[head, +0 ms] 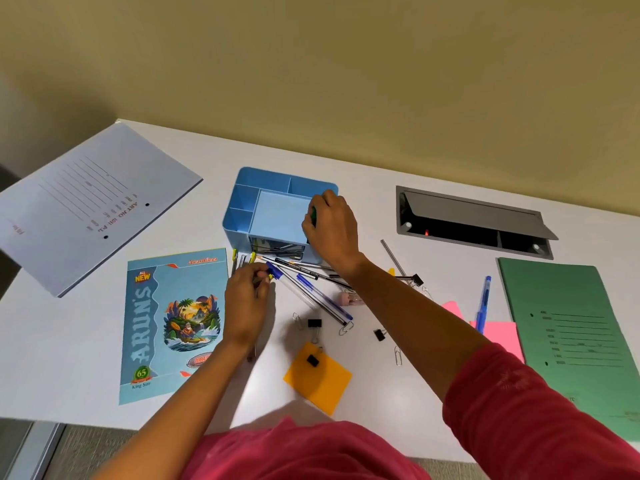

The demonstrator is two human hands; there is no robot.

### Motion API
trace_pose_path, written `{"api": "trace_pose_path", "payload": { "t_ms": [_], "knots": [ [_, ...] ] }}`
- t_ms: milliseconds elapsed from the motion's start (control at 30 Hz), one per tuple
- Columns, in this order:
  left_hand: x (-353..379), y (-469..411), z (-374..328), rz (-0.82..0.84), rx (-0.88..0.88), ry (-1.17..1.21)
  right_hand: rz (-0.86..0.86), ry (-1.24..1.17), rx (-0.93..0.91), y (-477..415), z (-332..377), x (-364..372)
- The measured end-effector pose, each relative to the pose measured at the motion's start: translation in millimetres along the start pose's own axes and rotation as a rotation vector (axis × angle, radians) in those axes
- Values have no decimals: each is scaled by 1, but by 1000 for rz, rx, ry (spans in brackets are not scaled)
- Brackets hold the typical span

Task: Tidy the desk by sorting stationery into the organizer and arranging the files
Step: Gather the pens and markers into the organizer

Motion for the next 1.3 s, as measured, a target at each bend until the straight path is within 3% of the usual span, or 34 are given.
{"api": "trace_pose_path", "payload": {
  "t_ms": [133, 267, 533, 900, 1167, 1300],
  "knots": [
    [11, -13, 0, 85, 7, -210, 20, 136, -145, 6, 11, 4],
    [27, -17, -10, 150, 65, -517, 1, 194, -169, 7, 10, 5],
    [35, -30, -14, 205, 110, -759, -47, 392, -355, 18, 27, 3],
    [36, -43, -35, 316, 391, -967, 76, 125, -222, 25, 14, -9],
    [43, -39, -22, 322, 407, -1058, 201, -9, -213, 46, 3, -4],
    [33, -36, -26, 283, 388, -1010, 165, -130, -189, 50, -3, -16]
  ]
}}
Point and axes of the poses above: each hand's wrist, its own y-axis away from the middle knuckle, its own x-axis out of the palm, z = x × y, the point moved 10 cm from there along -y, towards the middle knuckle, and after that the axes turned 14 degrees about z, right-handed, at the moved point
